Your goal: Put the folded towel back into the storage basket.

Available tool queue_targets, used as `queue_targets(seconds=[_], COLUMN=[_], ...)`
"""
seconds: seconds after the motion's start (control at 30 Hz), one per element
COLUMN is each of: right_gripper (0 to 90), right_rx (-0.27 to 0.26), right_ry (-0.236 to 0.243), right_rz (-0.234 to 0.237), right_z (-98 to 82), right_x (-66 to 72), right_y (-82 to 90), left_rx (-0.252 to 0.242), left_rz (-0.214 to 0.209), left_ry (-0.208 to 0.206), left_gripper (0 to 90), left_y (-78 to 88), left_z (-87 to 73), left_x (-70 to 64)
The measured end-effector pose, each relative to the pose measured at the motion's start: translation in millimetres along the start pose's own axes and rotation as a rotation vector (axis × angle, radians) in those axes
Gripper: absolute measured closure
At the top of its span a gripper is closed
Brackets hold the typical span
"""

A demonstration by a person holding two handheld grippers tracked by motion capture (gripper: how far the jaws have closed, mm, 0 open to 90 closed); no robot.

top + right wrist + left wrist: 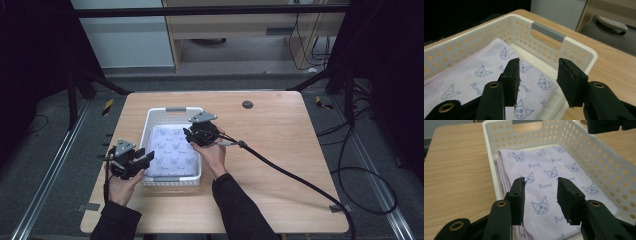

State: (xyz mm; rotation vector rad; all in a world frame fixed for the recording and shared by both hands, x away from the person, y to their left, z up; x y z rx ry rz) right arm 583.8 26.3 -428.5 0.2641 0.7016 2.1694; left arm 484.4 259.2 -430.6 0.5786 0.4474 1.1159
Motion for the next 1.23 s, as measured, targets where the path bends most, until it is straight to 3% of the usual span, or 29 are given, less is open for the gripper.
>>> queue_targets(seconds=[0.3, 0.67, 0.9, 1.03, 1.07, 1.23], right_gripper=[35.5, 22.5, 17.3, 16.1, 15.8, 15.3], right_rx=[-0.031, -0.062, -0.061, -0.048, -0.040, -0.021], right_ry=[-0.012, -0.045, -0.068, -0.080, -0.089, -0.117], right_rz=[-0.005, -0.012, -0.022, -0.021, -0.026, -0.030], right_z=[-3.7, -25.5, -52.7, -66.0, -77.8, -103.8], right_x=[-13.7, -39.7, -58.2, -65.3, -70.9, -82.1], right_y=[33.1, 83.0, 117.2, 127.1, 134.4, 148.5], left_rx=[-0.054, -0.086, -0.084, -0.081, -0.078, -0.084], left_rz=[-0.036, -0.045, -0.036, -0.030, -0.023, -0.004], left_ry=[-0.004, -0.019, -0.017, -0.017, -0.014, 0.003], left_gripper=[52.5, 41.8, 36.3, 35.4, 35.2, 34.9], left_y=[16.2, 25.2, 27.9, 28.2, 28.1, 30.1], left_z=[3.9, 0.6, -4.5, -6.8, -8.3, -11.5], left_x=[-1.7, 0.9, 7.0, 9.1, 11.2, 17.2])
Point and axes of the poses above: each handheld gripper's, and its own axes: y roughly backward along the jaws, z roughly out of its top, x roughly to its left, the point moved 2 cm from there along -y, roughly forward along the jaws, and after that the axes turned 7 degrees about x, right-handed, at the moved point
